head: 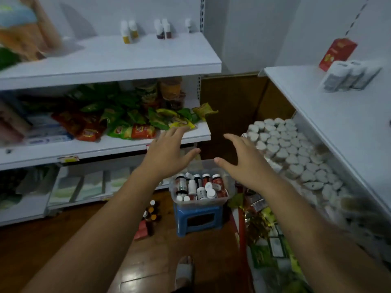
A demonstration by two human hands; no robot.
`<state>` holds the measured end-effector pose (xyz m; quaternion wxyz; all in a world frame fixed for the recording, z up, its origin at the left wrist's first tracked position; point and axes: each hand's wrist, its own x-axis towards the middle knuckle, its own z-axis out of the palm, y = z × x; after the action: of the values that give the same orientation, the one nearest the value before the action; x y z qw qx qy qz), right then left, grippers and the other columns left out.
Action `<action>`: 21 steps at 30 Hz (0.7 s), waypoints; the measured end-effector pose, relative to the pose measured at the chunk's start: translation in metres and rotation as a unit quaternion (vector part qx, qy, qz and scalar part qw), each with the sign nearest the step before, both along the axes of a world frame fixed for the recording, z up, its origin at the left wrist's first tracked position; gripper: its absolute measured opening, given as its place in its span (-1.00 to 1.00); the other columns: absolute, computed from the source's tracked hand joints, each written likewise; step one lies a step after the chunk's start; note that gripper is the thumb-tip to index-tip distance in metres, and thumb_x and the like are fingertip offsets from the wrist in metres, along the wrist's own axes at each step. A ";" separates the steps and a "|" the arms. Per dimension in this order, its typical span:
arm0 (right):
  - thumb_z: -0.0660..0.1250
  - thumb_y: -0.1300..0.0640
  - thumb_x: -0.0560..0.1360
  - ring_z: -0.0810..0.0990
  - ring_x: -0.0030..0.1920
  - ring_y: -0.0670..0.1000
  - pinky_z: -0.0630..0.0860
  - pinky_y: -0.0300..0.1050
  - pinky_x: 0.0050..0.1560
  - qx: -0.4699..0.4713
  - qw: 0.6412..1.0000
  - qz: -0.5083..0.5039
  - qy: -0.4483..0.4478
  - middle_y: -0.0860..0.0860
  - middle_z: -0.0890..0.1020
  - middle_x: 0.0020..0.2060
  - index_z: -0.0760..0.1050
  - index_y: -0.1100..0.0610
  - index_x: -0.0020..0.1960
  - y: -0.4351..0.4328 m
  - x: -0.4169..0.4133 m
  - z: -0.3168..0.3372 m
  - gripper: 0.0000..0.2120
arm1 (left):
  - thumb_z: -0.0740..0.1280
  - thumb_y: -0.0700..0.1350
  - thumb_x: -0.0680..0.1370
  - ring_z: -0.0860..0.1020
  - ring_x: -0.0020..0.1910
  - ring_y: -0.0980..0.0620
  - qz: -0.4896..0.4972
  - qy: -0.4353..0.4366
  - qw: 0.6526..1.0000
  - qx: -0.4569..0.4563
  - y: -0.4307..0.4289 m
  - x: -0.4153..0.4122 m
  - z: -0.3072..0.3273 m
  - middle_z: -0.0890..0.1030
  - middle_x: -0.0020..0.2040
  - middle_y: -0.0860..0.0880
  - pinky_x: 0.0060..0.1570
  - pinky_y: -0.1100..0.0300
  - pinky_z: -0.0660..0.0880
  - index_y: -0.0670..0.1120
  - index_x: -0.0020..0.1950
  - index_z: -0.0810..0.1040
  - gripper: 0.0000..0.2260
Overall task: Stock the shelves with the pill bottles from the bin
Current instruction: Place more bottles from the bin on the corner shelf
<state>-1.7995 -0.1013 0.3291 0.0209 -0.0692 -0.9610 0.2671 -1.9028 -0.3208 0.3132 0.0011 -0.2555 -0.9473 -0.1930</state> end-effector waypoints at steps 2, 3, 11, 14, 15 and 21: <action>0.34 -0.30 0.57 0.32 0.53 0.09 0.38 0.26 0.46 -0.004 0.999 0.006 -0.035 -0.02 0.33 0.54 0.16 -0.14 0.62 -0.005 -0.017 -0.028 -0.28 | 0.26 0.36 0.61 0.39 0.50 -0.09 0.013 -0.019 1.000 -0.006 -0.012 -0.013 -0.025 0.39 0.55 -0.01 0.36 -0.20 0.47 0.09 0.63 0.22 -0.33; 0.34 -0.30 0.57 0.34 0.51 0.10 0.40 0.26 0.44 -0.005 0.999 0.007 -0.053 -0.02 0.34 0.53 0.17 -0.13 0.61 -0.006 -0.026 -0.041 -0.29 | 0.27 0.33 0.61 0.39 0.50 -0.10 0.016 -0.029 0.999 -0.009 -0.016 -0.020 -0.038 0.39 0.55 -0.01 0.36 -0.18 0.47 0.08 0.63 0.22 -0.33; 0.39 -0.20 0.58 0.45 0.44 0.10 0.47 0.06 0.37 -0.044 0.983 -0.031 -0.174 0.04 0.43 0.49 0.28 -0.02 0.58 0.000 -0.077 -0.147 -0.34 | 0.35 0.16 0.63 0.50 0.39 -0.15 -0.010 -0.179 0.984 -0.013 -0.007 -0.093 -0.178 0.50 0.45 -0.09 0.27 -0.15 0.54 0.02 0.57 0.33 -0.45; 0.40 -0.19 0.58 0.47 0.42 0.13 0.49 0.10 0.35 -0.059 0.974 -0.047 -0.214 0.08 0.48 0.45 0.34 0.01 0.55 0.008 -0.088 -0.181 -0.38 | 0.38 0.07 0.63 0.52 0.37 -0.16 -0.022 -0.233 0.972 -0.025 0.007 -0.110 -0.232 0.50 0.45 -0.12 0.28 -0.10 0.54 -0.01 0.55 0.37 -0.48; 0.41 -0.15 0.59 0.49 0.40 0.14 0.49 0.10 0.32 -0.064 0.971 -0.051 -0.225 0.09 0.51 0.42 0.37 0.04 0.52 0.010 -0.091 -0.191 -0.42 | 0.39 0.04 0.63 0.52 0.37 -0.17 -0.028 -0.254 0.967 -0.028 0.011 -0.113 -0.249 0.50 0.45 -0.15 0.29 -0.08 0.53 -0.03 0.56 0.38 -0.48; 0.39 0.07 0.63 0.53 0.36 0.16 0.37 -0.14 0.15 -0.108 0.943 -0.073 -0.305 0.12 0.55 0.38 0.43 0.12 0.50 0.021 -0.104 -0.252 -0.53 | 0.40 -0.09 0.62 0.59 0.26 -0.22 -0.067 -0.328 0.941 -0.051 0.031 -0.123 -0.334 0.58 0.37 -0.18 0.21 -0.13 0.56 -0.09 0.52 0.43 -0.53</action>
<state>-1.9034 -0.0799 0.0775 -0.2611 -0.2194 -0.8790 0.3333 -2.0253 -0.2897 -0.0208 -0.3358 -0.2410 -0.8842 -0.2177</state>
